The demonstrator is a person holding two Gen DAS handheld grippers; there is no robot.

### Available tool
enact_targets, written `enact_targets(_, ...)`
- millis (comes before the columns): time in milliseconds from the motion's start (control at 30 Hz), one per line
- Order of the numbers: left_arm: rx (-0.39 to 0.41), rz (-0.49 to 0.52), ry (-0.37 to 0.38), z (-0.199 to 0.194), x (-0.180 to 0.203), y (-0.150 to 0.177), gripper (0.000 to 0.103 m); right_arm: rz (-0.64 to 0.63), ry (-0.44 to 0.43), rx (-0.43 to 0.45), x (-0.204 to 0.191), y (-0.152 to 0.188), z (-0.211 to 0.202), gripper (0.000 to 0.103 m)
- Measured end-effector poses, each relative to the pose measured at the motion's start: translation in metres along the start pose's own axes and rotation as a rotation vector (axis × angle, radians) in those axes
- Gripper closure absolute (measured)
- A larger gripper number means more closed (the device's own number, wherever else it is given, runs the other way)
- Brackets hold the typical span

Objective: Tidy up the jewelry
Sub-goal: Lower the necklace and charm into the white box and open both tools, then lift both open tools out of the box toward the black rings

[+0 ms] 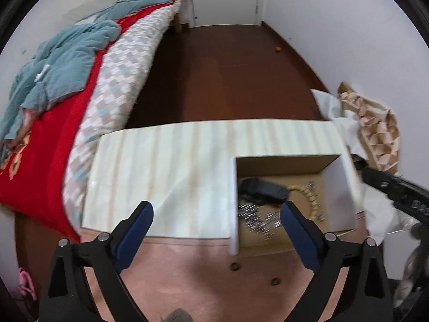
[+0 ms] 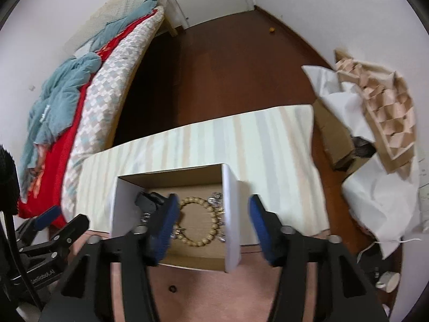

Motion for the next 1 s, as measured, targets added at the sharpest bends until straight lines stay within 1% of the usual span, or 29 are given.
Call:
enact_targets(67,0.002,-0.01,-0.018,0.0,-0.005,0.01,0.002,-0.025,0.077,0.018,-0.005,0.01,-0.004,0.011)
enact_targets(133,0.007,-0.012,-0.032,0.001,-0.009,0.018,0.001,-0.046,0.139,0.014,-0.009,0.02,-0.003,0.01)
enact_targets(167,0.007,-0.01,-0.04,0.001,-0.009,0.022,0.001,-0.05,0.153,0.01,-0.01,0.025,-0.002,0.008)
enact_targets(200,0.006,-0.009,-0.045,0.001,-0.008,0.024,0.001,-0.056,0.162,0.007,-0.013,0.031,-0.001,0.002)
enact_targets(233,0.004,-0.008,-0.05,0.001,-0.009,0.028,0.001,-0.066,0.176,0.006,-0.016,0.036,0.0,0.0)
enact_targets(300,0.005,-0.005,-0.064,-0.001,-0.008,0.032,0.001,-0.081,0.205,0.01,-0.021,0.045,0.0,0.0)
enact_targets(500,0.057,0.002,-0.094,-0.023,-0.012,0.041,0.001,-0.098,0.229,0.057,-0.033,0.061,-0.019,0.0)
enact_targets(700,0.14,0.001,-0.086,-0.059,-0.017,0.053,0.001,-0.096,0.241,0.13,-0.044,0.075,-0.056,0.0)
enact_targets(867,0.213,-0.007,-0.099,-0.09,-0.02,0.065,0.001,-0.094,0.247,0.187,-0.05,0.086,-0.084,0.0)
enact_targets(1000,0.24,-0.018,-0.115,-0.105,-0.022,0.075,0.001,-0.094,0.241,0.22,-0.055,0.095,-0.101,0.0)
Point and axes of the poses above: each gripper's, at about its wrist camera, not at the fingertips, and z roughly the way its jaws point, x to its right, y to its underside, the point moved 2 cm from there along z, roughly the way its jaws point, and after that the axes turned 8 degrees about -x, right-handed, at the moved point
